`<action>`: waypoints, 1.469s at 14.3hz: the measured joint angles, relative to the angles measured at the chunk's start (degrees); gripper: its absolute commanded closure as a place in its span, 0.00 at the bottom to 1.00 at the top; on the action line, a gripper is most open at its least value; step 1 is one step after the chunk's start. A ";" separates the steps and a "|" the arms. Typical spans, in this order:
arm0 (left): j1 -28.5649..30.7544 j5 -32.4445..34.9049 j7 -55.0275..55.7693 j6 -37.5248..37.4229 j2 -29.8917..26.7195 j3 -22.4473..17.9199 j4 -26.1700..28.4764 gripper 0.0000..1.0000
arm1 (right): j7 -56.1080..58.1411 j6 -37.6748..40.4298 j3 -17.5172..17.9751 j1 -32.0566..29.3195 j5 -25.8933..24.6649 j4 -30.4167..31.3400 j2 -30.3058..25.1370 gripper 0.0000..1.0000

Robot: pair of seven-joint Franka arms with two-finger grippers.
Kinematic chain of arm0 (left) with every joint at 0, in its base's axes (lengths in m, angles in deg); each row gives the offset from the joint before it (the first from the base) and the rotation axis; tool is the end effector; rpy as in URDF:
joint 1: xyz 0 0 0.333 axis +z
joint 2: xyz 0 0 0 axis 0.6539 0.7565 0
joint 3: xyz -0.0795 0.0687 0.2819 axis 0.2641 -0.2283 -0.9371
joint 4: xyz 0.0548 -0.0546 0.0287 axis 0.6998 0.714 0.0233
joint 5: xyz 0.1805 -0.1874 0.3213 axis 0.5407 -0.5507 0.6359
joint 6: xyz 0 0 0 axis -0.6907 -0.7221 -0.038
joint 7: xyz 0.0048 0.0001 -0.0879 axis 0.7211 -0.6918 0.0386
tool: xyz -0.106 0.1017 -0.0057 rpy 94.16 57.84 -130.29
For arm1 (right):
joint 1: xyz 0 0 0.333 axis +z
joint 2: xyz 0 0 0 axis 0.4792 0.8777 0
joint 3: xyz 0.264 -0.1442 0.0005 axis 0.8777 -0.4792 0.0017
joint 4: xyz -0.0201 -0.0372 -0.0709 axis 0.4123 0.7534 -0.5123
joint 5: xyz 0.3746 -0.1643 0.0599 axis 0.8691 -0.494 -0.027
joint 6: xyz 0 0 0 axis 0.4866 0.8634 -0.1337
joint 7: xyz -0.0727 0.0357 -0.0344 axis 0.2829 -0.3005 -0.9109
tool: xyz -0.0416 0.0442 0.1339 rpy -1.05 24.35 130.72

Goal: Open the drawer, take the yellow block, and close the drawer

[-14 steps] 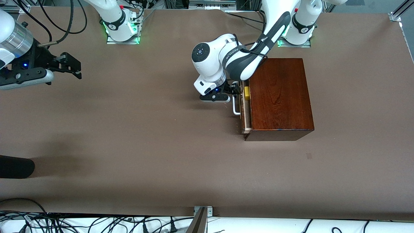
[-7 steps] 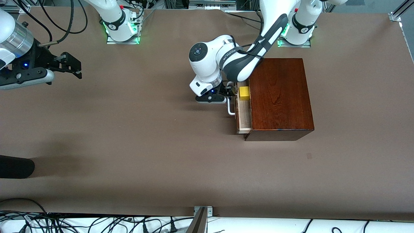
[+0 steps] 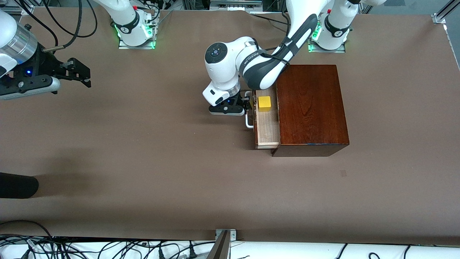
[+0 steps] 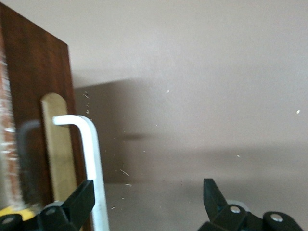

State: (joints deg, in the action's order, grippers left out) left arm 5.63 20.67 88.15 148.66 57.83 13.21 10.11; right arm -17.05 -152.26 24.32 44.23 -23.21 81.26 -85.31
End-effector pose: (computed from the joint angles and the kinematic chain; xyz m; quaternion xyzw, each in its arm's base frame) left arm 0.4924 -0.5237 0.2613 -0.9948 0.0384 -0.0389 0.0857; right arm 0.5861 0.0961 0.5767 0.9932 0.1157 -0.0060 0.0054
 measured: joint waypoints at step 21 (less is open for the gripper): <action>36.99 -20.75 -61.11 -25.26 -32.47 -15.06 6.84 0.00 | -4.14 1.84 -0.06 0.18 0.79 0.18 0.41 0.00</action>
State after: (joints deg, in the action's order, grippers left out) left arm 42.62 -0.08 27.04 123.40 25.36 -1.84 16.94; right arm -21.19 -150.41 24.26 44.41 -22.42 81.43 -84.90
